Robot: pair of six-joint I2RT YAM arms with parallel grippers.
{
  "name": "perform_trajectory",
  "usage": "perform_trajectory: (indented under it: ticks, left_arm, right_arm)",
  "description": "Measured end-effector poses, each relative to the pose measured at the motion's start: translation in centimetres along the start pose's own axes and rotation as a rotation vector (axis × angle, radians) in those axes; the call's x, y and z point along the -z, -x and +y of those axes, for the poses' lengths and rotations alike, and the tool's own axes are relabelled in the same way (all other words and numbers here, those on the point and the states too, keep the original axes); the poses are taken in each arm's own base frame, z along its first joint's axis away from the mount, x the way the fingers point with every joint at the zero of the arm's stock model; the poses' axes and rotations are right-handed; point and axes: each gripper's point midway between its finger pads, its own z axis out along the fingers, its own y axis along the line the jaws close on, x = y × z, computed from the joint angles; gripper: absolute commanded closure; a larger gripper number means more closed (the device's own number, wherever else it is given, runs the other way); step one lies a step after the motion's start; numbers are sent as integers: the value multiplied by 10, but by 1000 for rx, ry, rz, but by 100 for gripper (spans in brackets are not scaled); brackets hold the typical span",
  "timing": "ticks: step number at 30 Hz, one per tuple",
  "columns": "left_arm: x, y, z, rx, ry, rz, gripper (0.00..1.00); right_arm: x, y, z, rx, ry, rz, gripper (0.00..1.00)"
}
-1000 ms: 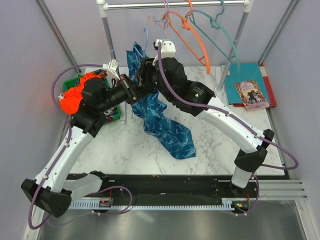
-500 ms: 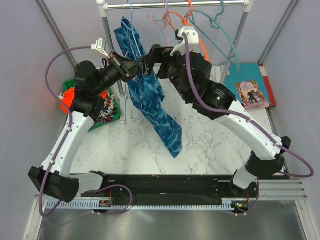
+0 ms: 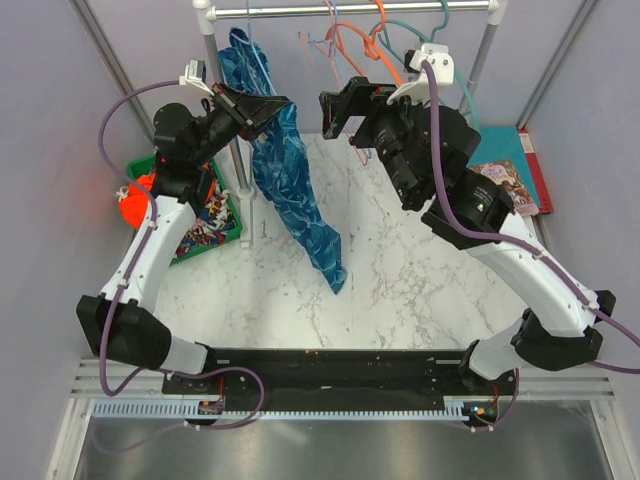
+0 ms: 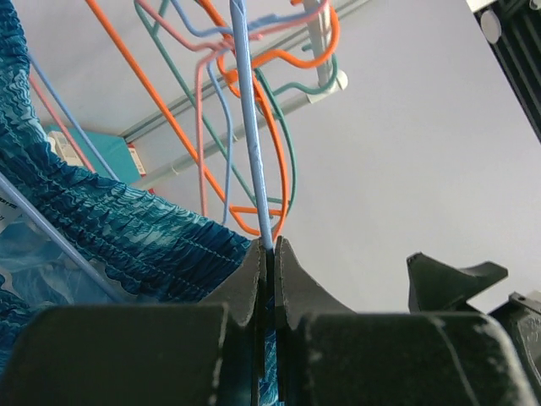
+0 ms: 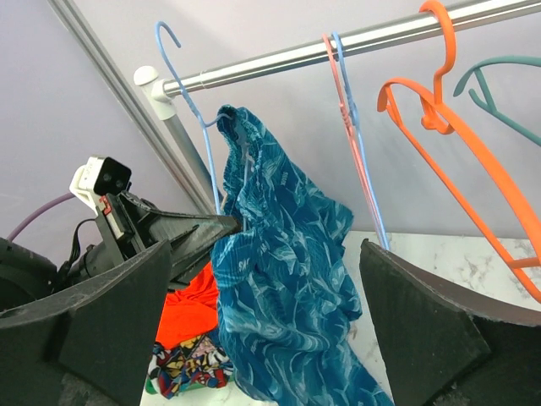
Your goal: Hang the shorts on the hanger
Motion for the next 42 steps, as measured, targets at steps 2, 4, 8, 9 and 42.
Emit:
perform_trajectory:
  ticks: [2,4,8,9,42]
  left_arm:
    - [-3,5,9,18,6,-9,98]
    - [-5,8,16,32,10,-17,98]
    - [-7,10,30,56,13,-26,98]
    - [-7,9,34,61,18,-27,98]
    - [117,44,-3,-414,248,-122,1]
  right_arm:
    - [0,-2,-2,11,-7,3,2]
    - [-1,-5,-3,24,-10,8,2]
    - [-1,-12,-7,53,-21,19,2]
    - [-1,-12,-8,59,-24,21,2]
    - [91,27,-106,308,-101,-37,2]
